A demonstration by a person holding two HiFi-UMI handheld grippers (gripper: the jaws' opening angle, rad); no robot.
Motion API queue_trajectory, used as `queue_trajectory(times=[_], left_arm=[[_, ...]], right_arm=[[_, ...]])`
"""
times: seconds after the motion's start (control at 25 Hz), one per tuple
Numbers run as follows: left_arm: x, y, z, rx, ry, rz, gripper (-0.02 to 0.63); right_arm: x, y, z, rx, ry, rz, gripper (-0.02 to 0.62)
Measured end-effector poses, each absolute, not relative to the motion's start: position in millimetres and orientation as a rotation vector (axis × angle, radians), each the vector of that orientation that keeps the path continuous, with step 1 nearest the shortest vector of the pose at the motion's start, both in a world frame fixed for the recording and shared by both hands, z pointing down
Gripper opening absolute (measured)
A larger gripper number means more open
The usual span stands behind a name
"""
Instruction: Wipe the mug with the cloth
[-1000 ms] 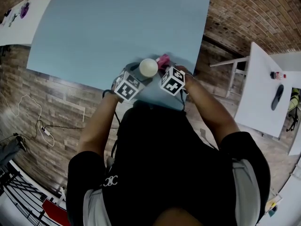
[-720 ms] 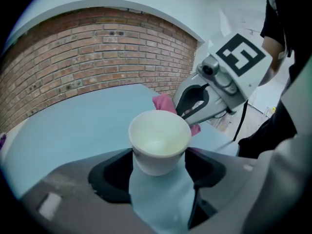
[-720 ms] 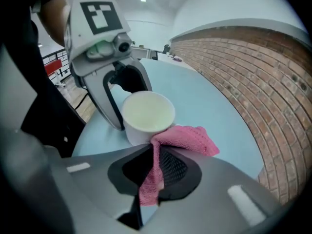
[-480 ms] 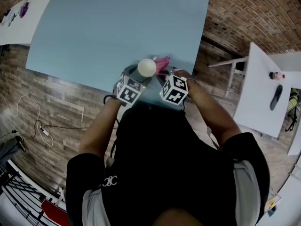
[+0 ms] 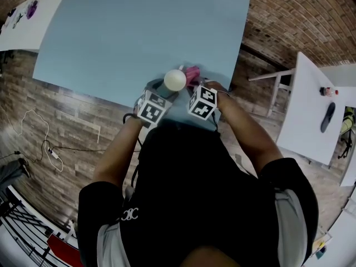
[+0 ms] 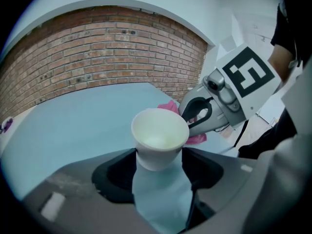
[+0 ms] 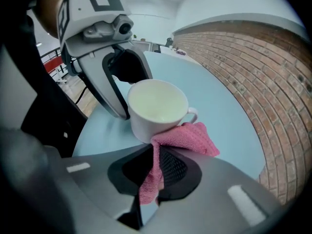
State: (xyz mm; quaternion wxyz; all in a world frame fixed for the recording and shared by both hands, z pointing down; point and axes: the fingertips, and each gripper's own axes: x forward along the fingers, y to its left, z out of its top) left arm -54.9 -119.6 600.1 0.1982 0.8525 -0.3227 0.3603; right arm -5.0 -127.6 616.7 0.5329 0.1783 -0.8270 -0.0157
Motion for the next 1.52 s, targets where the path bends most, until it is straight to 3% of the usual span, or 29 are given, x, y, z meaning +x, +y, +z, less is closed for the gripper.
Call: queue_trajectory(times=[0.24,0.64,0.8,0.88,0.96,1.28,1.52], left_arm=[[-53.6,-116.7,603.1,2.378,-0.93,0.985,0.293],[-63.8,-120.3,604.4,2.338,-0.988,0.985,0.253],[-57.3,-116.2,607.0,2.359,-0.948,0.994,0.195],[-46.8,-108.6,612.3,2.375,-0.888,1.028,0.13],[-38.7,-102.5,621.8,2.372,-0.861,1.069,0.118],[-68.6,-95.2,624.5,2.277,-1.003,0.925,-0.004],[-118.2,-101.0,585.6,2.213,-1.133,0.544,0.0]], right_arm=[[-13.1,-96.3,586.4,0.385,-2.028,-0.047,0.04],[-24.2,-98.9,623.4,0.383,-1.967,-0.003,0.04],[-27.4,-100.6,598.3,0.406,-2.002,-0.052,0.04],[-36.9,-100.3,589.1,0.399,-2.019,-0.089,0.04],[-45.0,-103.3,592.0,0.391,-2.016,-0.105,0.039],[-34.2,-112.1,618.8,0.424,-2.039,0.075,0.04],[-27.7,-109.6,591.6,0.557,-2.224,0.282,0.039]])
